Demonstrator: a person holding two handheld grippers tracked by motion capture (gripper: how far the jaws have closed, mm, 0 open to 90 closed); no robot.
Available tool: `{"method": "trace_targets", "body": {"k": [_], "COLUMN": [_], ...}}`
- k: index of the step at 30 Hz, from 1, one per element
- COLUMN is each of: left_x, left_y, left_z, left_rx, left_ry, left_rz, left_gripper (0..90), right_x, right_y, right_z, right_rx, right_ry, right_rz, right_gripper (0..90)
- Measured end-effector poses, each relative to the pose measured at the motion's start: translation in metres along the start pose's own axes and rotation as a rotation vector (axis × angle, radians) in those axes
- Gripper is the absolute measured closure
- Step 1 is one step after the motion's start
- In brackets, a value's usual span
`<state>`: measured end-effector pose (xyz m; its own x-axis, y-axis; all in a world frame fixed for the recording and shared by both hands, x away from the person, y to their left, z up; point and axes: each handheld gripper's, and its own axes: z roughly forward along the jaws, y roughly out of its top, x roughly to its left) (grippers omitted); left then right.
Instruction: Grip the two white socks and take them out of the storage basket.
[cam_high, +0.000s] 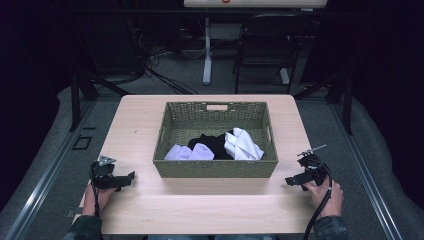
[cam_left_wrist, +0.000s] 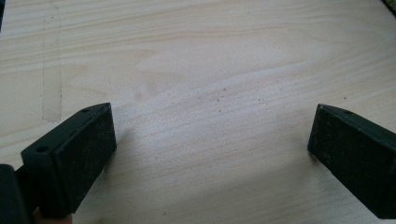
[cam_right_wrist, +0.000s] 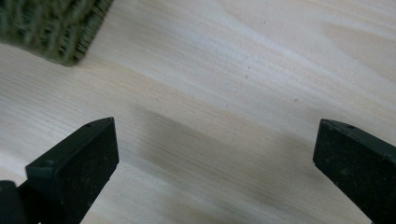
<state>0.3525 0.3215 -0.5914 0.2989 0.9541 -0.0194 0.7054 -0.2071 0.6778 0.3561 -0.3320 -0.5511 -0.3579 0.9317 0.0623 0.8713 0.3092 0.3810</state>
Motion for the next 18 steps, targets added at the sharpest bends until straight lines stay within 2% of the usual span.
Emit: {"method": "trace_targets", "body": {"k": [6, 10, 11, 18], "left_x": [0.000, 0.000, 0.000, 0.000], "left_y": [0.000, 0.000, 0.000, 0.000], "left_z": [0.000, 0.000, 0.000, 0.000], "left_rx": [0.000, 0.000, 0.000, 0.000], "left_ry": [0.000, 0.001, 0.000, 0.000], "left_rz": [-0.001, -0.001, -0.001, -0.001], "left_gripper": [0.9, 0.9, 0.9, 0.9], "right_x": [-0.002, -0.003, -0.003, -0.003], "right_y": [0.004, 0.007, 0.008, 0.015], "right_z": [-0.010, -0.019, -0.026, -0.045], "right_rx": [-0.002, -0.022, -0.018, -0.027], "right_ry": [0.038, 0.059, 0.046, 0.056], "right_rz": [0.008, 0.010, 0.005, -0.009], "right_gripper": [0.0, 0.0, 0.0, 0.0]}}
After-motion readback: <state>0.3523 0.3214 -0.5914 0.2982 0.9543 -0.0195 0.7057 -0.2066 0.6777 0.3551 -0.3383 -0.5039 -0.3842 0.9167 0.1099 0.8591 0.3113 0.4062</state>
